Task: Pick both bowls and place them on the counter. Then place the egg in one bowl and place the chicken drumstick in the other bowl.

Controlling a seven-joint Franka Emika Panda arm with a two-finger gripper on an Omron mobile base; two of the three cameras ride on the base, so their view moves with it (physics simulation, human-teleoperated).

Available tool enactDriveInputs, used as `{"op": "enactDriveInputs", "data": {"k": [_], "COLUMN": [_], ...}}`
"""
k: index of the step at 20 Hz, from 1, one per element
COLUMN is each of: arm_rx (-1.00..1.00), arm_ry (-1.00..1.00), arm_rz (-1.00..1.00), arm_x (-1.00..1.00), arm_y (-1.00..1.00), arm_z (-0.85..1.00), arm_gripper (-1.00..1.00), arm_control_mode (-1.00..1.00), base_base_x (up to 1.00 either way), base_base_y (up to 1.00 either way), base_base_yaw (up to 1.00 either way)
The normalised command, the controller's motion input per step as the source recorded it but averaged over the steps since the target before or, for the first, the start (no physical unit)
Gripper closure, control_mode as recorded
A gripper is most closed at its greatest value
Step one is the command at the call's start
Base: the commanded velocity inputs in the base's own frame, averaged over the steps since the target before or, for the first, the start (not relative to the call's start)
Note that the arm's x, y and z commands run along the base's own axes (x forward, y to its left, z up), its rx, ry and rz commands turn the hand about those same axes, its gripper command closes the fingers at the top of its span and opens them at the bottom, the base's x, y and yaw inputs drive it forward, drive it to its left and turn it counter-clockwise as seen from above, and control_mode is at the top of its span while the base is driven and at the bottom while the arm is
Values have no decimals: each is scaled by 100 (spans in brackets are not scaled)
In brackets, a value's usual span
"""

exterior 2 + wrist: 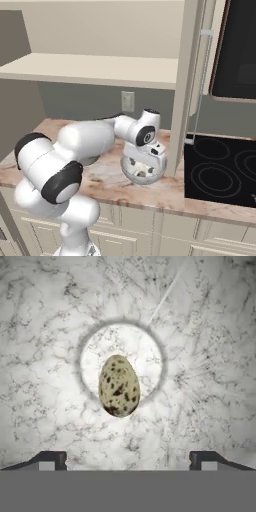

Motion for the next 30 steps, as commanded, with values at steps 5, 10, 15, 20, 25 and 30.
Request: {"op": "enactDriveInputs", "data": {"k": [5,10,15,20,25,30], "arm_rx": [-1,-4,-5,-5,-5,-4], "arm_ry": [-1,-2,0,0,2,7], "arm_rz": [0,0,0,1,4,6], "arm_x": [-28,-26,-7,0,0,0], "arm_y": [47,85,98,100,100,100], "arm_z": [44,27,4,-10,-23,-27], "arm_gripper": [-100,-100,-100,-100,-100,-100], "arm_control_mode": [-100,-100,-100,-100,-100,-100], "base_base_x": [0,0,0,0,0,0], "base_base_y": [0,0,0,0,0,0], "base_base_yaw": [0,0,0,0,0,0]}}
